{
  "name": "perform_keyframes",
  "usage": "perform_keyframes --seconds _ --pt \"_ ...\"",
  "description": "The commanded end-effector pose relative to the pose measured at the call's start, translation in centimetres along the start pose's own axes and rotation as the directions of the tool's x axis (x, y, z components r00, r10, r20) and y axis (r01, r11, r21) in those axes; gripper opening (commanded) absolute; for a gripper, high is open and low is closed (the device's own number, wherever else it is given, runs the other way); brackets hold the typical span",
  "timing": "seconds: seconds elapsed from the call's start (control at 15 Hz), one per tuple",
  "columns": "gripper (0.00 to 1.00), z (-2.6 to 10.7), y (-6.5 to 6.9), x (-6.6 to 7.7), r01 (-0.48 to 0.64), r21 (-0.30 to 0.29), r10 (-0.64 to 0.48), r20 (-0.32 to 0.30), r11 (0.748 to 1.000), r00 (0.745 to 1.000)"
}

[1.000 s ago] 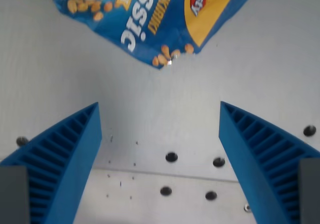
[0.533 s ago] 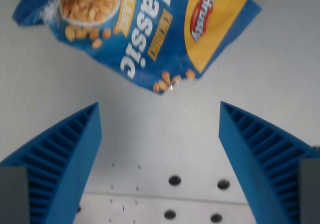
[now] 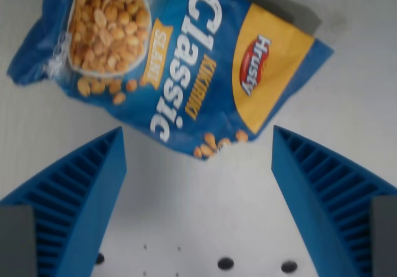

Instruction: Move above the blue bag

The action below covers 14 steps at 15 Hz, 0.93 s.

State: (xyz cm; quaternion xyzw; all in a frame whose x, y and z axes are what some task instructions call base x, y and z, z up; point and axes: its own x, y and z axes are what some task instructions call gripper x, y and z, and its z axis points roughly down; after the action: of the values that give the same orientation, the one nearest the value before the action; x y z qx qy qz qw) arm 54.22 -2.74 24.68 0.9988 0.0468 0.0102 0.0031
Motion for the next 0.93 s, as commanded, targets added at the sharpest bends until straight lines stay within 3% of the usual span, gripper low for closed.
perform_keyframes --seconds 0.07,0.47,0.93 --pt "1.00 0.7 -0.3 1.4 -0.065 0.006 0.065 0.004 0.998 0.998" --pt "1.00 2.7 -0.4 3.2 -0.076 0.005 0.076 0.006 0.997 0.997" --pt "1.00 4.1 -0.5 4.4 -0.078 0.002 0.078 0.000 0.997 0.997"
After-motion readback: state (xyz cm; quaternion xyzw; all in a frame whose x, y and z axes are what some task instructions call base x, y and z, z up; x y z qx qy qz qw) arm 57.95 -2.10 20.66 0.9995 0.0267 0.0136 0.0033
